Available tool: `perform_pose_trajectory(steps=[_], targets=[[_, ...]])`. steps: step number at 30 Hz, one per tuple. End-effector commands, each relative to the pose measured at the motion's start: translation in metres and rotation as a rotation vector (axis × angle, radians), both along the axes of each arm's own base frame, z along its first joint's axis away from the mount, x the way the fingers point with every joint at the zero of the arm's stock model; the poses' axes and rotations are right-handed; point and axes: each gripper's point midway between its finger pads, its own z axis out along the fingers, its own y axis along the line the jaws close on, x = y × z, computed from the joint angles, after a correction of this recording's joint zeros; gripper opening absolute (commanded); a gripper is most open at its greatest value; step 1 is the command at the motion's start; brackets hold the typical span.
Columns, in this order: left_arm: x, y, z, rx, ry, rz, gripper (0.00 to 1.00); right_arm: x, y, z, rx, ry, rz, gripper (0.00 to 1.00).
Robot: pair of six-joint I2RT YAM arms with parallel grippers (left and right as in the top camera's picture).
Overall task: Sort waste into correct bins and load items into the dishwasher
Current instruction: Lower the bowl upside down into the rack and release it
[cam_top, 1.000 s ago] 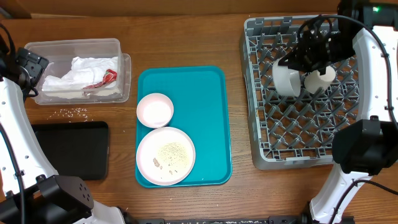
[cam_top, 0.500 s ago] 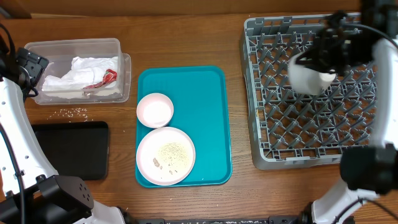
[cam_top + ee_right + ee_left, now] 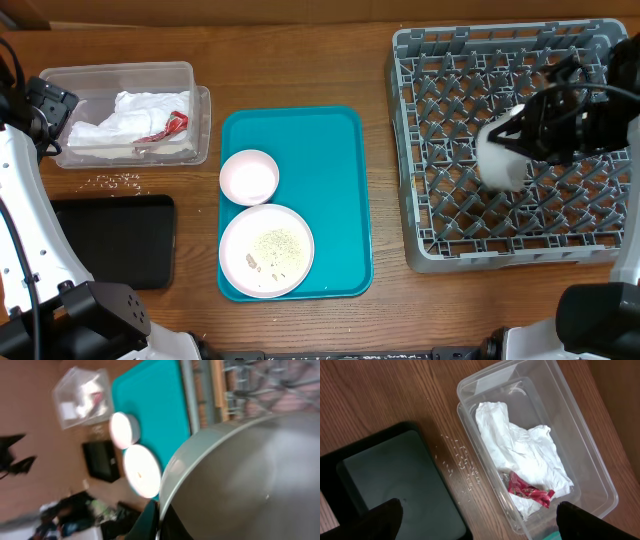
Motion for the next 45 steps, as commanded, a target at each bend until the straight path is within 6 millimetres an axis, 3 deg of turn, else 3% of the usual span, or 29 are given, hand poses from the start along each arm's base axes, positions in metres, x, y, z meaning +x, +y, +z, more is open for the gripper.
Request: perform_pose_trajectory(steps=[1, 9, 23, 29, 34, 45], targets=[[0.001, 0.001, -0.003, -0.001, 0.006, 0.015, 1.00, -0.001, 0.021, 0.021, 0.137, -0.147, 0.111, 0.04], [0.001, 0.001, -0.003, -0.001, 0.006, 0.015, 1.00, -0.001, 0.022, 0.021, 0.137, -0.150, 0.116, 0.04], [0.001, 0.001, -0.003, -0.001, 0.005, 0.015, 1.00, -0.014, 0.024, -0.018, 0.173, -0.002, 0.093, 0.04], [0.001, 0.001, -0.003, -0.001, 0.006, 0.015, 1.00, -0.006, 0.034, -0.002, 0.266, -0.120, 0.139, 0.04], [0.001, 0.001, -0.003, -0.001, 0.006, 0.015, 1.00, -0.002, 0.036, -0.006, 0.307, -0.134, 0.132, 0.04], [0.001, 0.001, -0.003, -0.001, 0.006, 0.015, 1.00, 0.032, 0.035, -0.058, 0.461, -0.159, 0.070, 0.04]])
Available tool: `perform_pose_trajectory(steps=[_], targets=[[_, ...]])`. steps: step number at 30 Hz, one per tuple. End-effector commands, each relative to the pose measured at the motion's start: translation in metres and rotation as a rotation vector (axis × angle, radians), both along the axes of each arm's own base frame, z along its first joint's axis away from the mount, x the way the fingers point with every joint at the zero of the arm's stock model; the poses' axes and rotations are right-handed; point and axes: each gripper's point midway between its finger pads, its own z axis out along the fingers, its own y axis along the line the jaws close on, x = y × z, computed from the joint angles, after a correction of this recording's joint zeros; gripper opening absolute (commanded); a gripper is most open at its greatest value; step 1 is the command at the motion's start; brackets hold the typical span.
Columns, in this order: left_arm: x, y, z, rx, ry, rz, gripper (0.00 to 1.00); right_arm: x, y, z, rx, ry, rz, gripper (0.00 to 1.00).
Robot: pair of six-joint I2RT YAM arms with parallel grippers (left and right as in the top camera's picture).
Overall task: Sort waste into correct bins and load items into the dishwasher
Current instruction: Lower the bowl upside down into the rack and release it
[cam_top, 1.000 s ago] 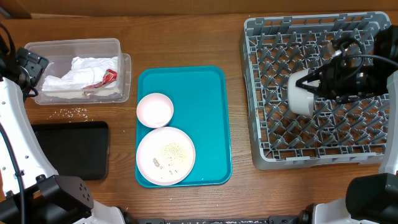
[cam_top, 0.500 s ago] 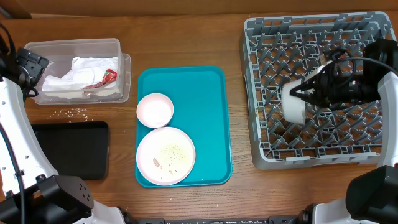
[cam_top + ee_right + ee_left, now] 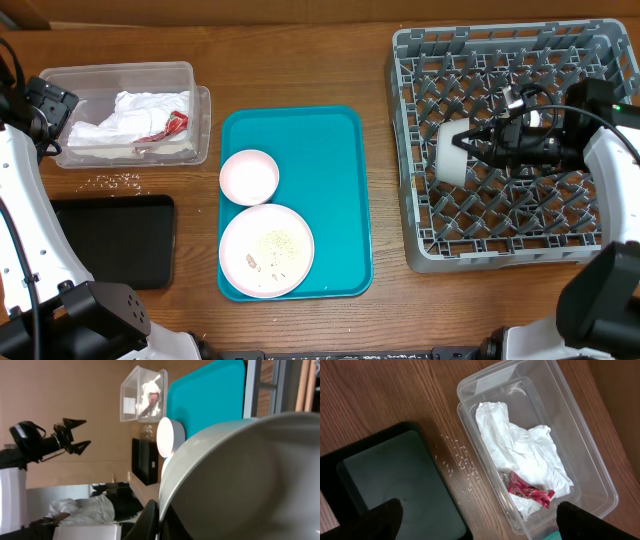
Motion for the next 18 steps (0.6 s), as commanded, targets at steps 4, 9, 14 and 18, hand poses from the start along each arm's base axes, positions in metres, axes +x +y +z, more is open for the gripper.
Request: perform_pose_trajectory(steps=[4, 9, 14, 18], targets=[[0.001, 0.001, -0.003, 0.000, 0.005, 0.015, 1.00, 0.014, -0.003, -0.018, 0.102, 0.074, -0.024, 0.04], [0.001, 0.001, -0.003, 0.000, 0.006, 0.015, 1.00, 0.018, -0.028, -0.032, 0.066, 0.128, -0.095, 0.04], [0.001, 0.001, -0.003, 0.000, 0.006, 0.015, 1.00, 0.016, -0.050, -0.040, 0.027, 0.163, -0.152, 0.04], [0.001, 0.001, -0.003, 0.000, 0.005, 0.015, 1.00, 0.013, -0.064, -0.045, -0.034, 0.211, -0.186, 0.12]])
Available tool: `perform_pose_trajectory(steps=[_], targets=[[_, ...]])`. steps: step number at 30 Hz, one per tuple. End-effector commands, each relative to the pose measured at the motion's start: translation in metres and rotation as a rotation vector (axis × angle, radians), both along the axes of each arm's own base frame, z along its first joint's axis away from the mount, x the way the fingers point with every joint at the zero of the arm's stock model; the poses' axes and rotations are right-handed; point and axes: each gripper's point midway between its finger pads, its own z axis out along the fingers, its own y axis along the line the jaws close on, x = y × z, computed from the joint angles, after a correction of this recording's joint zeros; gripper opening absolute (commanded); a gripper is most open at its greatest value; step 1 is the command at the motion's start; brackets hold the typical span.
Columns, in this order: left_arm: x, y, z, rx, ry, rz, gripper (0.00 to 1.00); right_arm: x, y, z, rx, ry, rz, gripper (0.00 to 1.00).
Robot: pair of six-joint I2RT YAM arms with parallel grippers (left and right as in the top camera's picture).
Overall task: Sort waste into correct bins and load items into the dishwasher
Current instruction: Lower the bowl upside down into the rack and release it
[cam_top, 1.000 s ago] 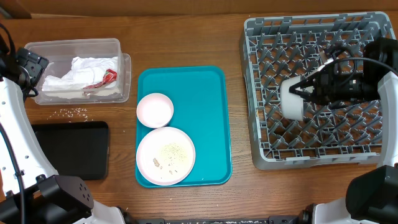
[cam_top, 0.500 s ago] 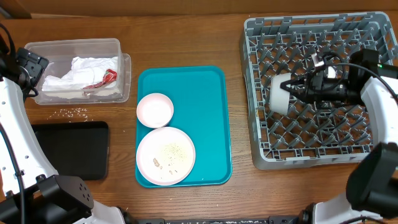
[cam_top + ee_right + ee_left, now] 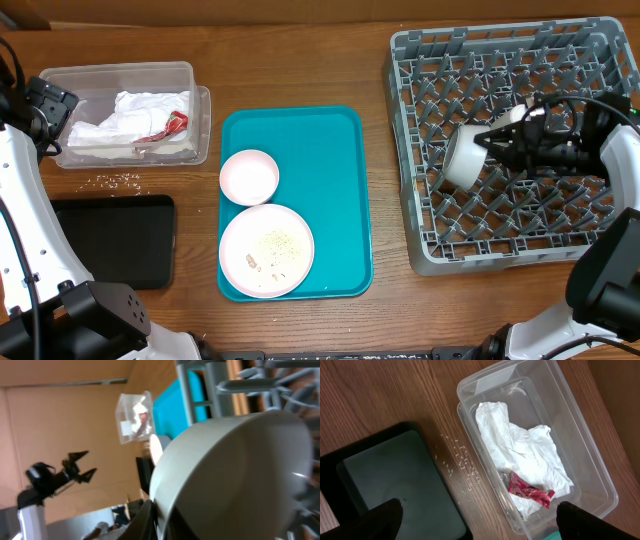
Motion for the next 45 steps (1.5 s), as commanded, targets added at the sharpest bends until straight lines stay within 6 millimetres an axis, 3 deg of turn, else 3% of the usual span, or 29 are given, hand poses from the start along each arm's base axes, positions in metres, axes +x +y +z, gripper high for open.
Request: perform_pose_trajectory(steps=[1, 4, 8, 12, 14, 19, 26, 34, 36, 40, 45], targets=[[0.001, 0.001, -0.003, 0.000, 0.006, 0.015, 1.00, -0.001, -0.019, -0.011, -0.108, 0.066, -0.033, 0.13], [0.001, 0.001, -0.003, 0.000, 0.006, 0.015, 1.00, 0.001, -0.039, -0.020, -0.254, 0.168, -0.089, 0.19], [0.001, 0.001, -0.003, 0.000, 0.006, 0.015, 1.00, 0.001, -0.079, -0.027, -0.493, 0.317, -0.219, 0.36], [0.001, 0.001, -0.003, 0.000, 0.006, 0.015, 1.00, -0.009, -0.120, -0.020, -0.709, 0.460, -0.367, 0.42], [0.001, 0.001, -0.003, -0.001, 0.005, 0.015, 1.00, -0.013, -0.128, -0.012, -0.754, 0.486, -0.396, 0.42], [0.001, 0.001, -0.003, 0.000, 0.006, 0.015, 1.00, -0.016, -0.116, 0.002, -0.768, 0.478, -0.354, 0.41], [0.001, 0.001, -0.003, 0.000, 0.006, 0.015, 1.00, -0.028, -0.059, -0.002, -0.815, 0.464, -0.118, 0.14], [0.001, 0.001, -0.003, 0.000, 0.006, 0.015, 1.00, -0.049, -0.013, -0.036, -0.913, 0.516, 0.059, 0.17], [0.001, 0.001, -0.003, 0.000, 0.005, 0.015, 1.00, -0.053, -0.016, -0.048, -0.950, 0.560, 0.034, 0.13], [0.001, 0.001, -0.003, 0.000, 0.006, 0.015, 1.00, -0.060, -0.041, -0.068, -1.071, 0.652, -0.083, 0.04], [0.001, 0.001, -0.003, 0.000, 0.005, 0.015, 1.00, -0.054, -0.062, -0.064, -1.137, 0.651, -0.160, 0.04]])
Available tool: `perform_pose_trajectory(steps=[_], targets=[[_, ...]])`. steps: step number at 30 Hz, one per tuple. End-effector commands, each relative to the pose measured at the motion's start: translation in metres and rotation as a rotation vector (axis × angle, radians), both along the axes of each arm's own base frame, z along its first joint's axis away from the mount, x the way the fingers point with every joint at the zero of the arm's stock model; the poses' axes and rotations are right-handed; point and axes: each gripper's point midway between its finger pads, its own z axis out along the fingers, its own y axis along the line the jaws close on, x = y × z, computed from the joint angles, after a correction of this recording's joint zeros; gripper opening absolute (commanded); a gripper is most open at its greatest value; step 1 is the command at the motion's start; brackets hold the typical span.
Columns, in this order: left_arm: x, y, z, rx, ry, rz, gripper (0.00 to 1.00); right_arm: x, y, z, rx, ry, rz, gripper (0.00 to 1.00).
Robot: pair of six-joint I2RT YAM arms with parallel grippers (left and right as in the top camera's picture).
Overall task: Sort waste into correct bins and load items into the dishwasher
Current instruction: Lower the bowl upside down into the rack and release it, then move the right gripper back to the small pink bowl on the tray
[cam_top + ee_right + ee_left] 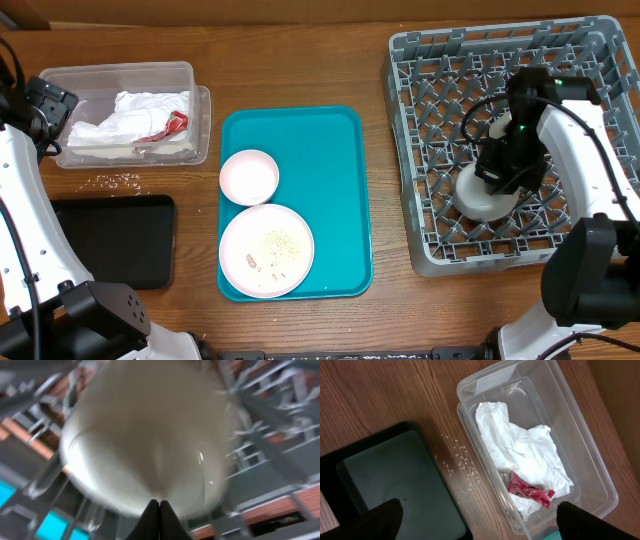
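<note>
A white bowl (483,198) lies in the grey dish rack (430,100) toward its front, and fills the right wrist view as a blurred rounded back (150,445). My right gripper (159,510) is shut on its rim, fingers pressed close together. On the teal tray (340,200) are a small white bowl (249,176) and a white plate (266,249) with crumbs. My left gripper (480,520) hangs open and empty above the gap between the clear bin (580,455) and the black bin (385,485).
The clear bin holds crumpled white tissue (520,455) and a red wrapper (530,492). Scattered rice grains (460,462) lie on the wooden table between the two bins. The rack's upright tines surround the bowl.
My right gripper has moved the white bowl from a tilted position at the rack's middle left down to the rack's front, rounded side facing the wrist camera. The left arm stayed still.
The right gripper held the white bowl above the rack's right side. Then it held the bowl on edge at the rack's middle left, tilted further a moment later. Now the bowl rests low among the tines. The left gripper stayed open over the bins throughout.
</note>
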Motion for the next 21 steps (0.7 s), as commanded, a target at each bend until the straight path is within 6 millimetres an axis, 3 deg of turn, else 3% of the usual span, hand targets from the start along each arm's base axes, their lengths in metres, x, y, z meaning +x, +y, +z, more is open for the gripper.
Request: perform_pose_trajectory(steps=[1, 5, 9, 12, 15, 17, 18, 19, 21], targets=[[0.001, 0.001, -0.003, -0.001, 0.006, 0.015, 1.00, 0.006, -0.028, 0.009, -0.136, -0.035, -0.072, 0.04], [0.001, 0.001, -0.003, -0.001, 0.006, 0.015, 1.00, 0.014, -0.041, 0.021, -0.214, -0.071, -0.122, 0.04], [0.001, 0.001, -0.003, -0.001, 0.006, 0.015, 1.00, 0.023, -0.037, 0.034, -0.191, -0.114, -0.127, 0.04], [0.001, 0.001, -0.003, -0.001, 0.006, 0.015, 1.00, 0.033, -0.023, 0.049, -0.120, -0.159, -0.121, 0.04], [0.001, 0.001, -0.003, -0.001, 0.006, 0.015, 1.00, 0.054, 0.019, 0.066, 0.087, -0.259, 0.015, 0.04], [0.001, 0.001, -0.003, -0.001, 0.006, 0.015, 1.00, 0.072, 0.068, 0.083, 0.315, -0.373, 0.193, 0.13], [0.001, 0.001, -0.003, 0.000, 0.006, 0.015, 1.00, 0.079, 0.096, 0.094, 0.434, -0.439, 0.283, 0.37], [0.001, 0.001, -0.003, -0.001, 0.006, 0.015, 1.00, 0.085, 0.116, 0.101, 0.502, -0.486, 0.334, 0.54], [0.001, 0.001, -0.003, 0.000, 0.006, 0.015, 1.00, 0.095, 0.147, 0.110, 0.546, -0.557, 0.405, 0.75]])
